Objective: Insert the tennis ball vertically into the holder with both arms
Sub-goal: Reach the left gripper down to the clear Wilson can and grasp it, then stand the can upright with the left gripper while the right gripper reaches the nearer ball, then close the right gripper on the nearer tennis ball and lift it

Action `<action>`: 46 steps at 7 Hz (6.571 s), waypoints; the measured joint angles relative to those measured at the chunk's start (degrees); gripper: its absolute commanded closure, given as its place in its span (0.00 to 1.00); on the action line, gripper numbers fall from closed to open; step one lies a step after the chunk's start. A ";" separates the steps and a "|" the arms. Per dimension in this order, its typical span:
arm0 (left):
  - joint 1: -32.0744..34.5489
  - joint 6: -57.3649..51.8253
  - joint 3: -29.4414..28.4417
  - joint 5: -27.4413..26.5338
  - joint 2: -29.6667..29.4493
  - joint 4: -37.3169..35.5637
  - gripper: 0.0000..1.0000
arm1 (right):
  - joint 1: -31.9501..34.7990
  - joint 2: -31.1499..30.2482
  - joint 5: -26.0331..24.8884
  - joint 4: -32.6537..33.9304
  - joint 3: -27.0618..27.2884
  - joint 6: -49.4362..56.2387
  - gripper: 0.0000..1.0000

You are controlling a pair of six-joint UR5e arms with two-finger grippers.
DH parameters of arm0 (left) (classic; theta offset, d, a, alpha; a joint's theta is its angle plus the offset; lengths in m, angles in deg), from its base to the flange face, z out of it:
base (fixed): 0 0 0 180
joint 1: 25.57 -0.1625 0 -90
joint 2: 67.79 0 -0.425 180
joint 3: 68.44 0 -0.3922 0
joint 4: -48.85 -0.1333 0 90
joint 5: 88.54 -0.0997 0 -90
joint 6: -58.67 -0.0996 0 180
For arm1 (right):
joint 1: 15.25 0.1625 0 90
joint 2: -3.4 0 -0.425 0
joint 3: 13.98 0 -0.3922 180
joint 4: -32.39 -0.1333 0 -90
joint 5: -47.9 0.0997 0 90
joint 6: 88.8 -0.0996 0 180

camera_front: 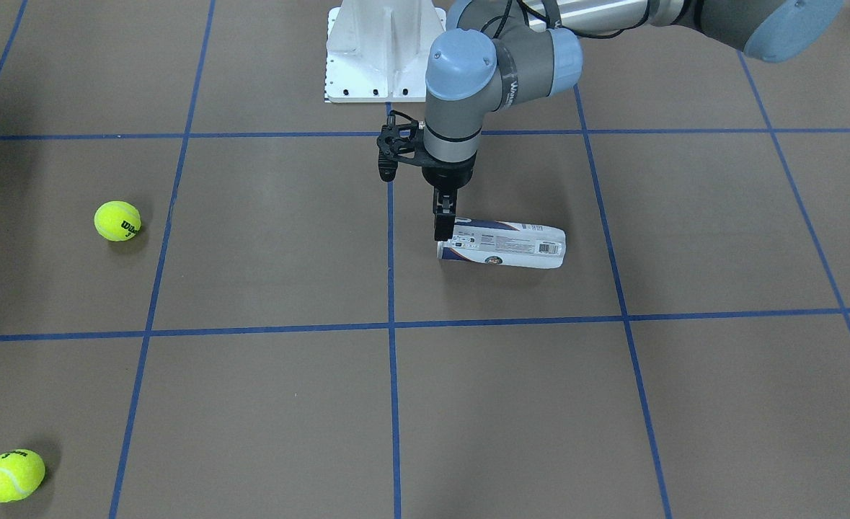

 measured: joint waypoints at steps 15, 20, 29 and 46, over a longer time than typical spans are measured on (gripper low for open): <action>-0.73 -0.40 -10.90 -2.27 -1.67 9.20 0.22 | -0.03 -0.07 0.03 -0.02 0.34 -1.03 0.00; 3.43 5.04 -4.20 -2.38 -1.18 13.55 0.29 | -0.15 0.50 0.03 -0.11 0.42 -2.10 0.00; 1.85 44.85 -8.23 -19.62 7.17 86.43 0.36 | -27.68 5.69 -8.58 -28.31 0.38 -52.14 0.00; -7.04 44.62 -24.92 -33.74 0.50 108.55 0.37 | -37.71 18.75 -16.19 -26.71 4.61 -71.42 1.00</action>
